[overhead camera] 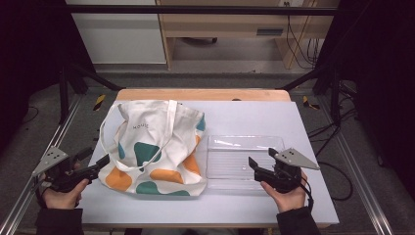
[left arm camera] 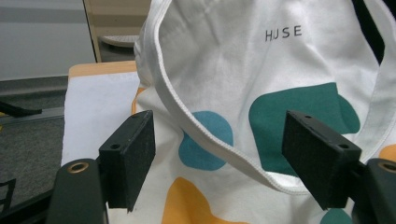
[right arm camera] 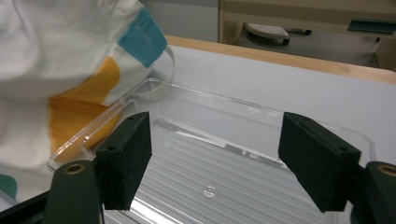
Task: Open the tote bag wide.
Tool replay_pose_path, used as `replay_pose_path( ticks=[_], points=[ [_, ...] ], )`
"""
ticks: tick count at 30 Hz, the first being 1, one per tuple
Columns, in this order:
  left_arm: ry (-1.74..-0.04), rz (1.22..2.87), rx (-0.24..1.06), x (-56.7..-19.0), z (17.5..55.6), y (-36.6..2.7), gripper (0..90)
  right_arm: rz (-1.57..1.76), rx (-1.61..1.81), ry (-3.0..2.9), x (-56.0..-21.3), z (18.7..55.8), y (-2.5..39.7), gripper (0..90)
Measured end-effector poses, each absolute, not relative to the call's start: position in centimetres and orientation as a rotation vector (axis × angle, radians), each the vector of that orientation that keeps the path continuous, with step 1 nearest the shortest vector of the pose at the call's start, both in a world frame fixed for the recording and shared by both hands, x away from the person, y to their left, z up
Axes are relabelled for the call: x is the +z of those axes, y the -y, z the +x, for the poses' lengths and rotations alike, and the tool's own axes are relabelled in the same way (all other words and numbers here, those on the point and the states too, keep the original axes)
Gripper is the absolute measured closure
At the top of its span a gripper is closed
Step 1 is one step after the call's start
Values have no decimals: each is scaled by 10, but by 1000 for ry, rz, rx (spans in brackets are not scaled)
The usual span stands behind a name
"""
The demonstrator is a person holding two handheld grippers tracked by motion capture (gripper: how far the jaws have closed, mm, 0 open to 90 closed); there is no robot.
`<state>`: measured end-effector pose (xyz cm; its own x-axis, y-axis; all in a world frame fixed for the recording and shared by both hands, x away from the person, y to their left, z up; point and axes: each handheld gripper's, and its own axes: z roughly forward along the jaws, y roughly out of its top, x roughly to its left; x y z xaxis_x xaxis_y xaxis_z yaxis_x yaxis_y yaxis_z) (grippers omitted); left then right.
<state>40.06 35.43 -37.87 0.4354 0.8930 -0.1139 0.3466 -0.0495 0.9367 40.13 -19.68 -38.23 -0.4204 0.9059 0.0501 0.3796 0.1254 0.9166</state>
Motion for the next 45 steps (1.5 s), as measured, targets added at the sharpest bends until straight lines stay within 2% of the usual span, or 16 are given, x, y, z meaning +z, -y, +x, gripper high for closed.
replay_pose_path(
  ticks=[9, 20, 35, 45],
  points=[
    [-1093, 1608, 649, -368, 401, -354, 287, 1175, 1308, -1913, -372, 405, 172, 306],
    [-1087, 1629, 662, -356, 414, -343, 311, 1168, 1349, -1902, -357, 408, 161, 349],
    [-1085, 1662, 663, -355, 437, -326, 352, 1137, 1378, -1936, -351, 418, 134, 356],
    [-1087, 1701, 659, -359, 458, -308, 433, 1101, 1378, -1981, -353, 425, 114, 353]
  ],
)
